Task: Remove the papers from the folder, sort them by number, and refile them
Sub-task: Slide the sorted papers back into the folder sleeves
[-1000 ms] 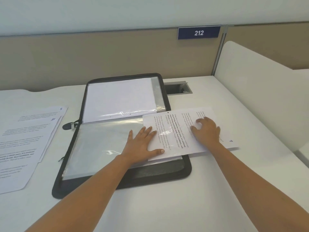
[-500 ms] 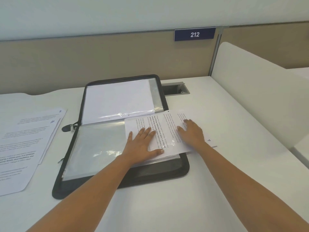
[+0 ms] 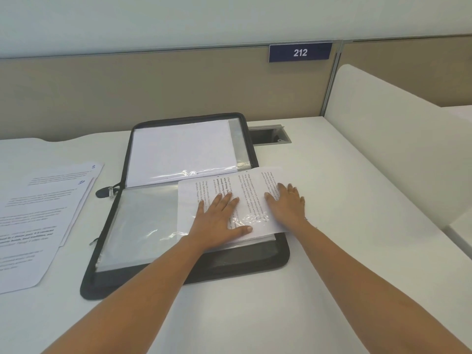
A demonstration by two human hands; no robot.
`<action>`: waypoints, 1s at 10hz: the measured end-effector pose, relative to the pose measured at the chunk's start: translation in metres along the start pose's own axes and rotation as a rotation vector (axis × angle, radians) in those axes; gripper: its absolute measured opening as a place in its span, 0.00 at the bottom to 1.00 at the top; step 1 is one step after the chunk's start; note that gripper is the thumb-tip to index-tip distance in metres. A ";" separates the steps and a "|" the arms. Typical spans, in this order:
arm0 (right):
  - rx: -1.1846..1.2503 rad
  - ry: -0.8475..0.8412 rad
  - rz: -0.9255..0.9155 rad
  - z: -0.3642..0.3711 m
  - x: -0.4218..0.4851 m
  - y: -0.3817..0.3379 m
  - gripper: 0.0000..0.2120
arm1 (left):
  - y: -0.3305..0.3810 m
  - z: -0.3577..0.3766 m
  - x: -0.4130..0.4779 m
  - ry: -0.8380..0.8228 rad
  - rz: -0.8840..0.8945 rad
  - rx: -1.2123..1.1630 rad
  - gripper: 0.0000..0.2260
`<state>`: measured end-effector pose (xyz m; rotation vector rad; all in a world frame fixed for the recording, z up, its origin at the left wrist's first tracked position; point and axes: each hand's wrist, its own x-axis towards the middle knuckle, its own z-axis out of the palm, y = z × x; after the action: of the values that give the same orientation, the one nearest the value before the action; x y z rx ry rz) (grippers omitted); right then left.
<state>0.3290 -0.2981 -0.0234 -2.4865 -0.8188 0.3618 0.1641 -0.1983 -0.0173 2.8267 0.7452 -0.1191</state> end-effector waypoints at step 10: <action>0.683 -0.050 0.164 -0.017 0.001 -0.031 0.10 | -0.003 0.002 0.001 0.008 -0.005 0.004 0.43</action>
<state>0.3214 -0.2821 0.0075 -1.9047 -0.4083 0.6405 0.1636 -0.1956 -0.0198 2.8309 0.7552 -0.1108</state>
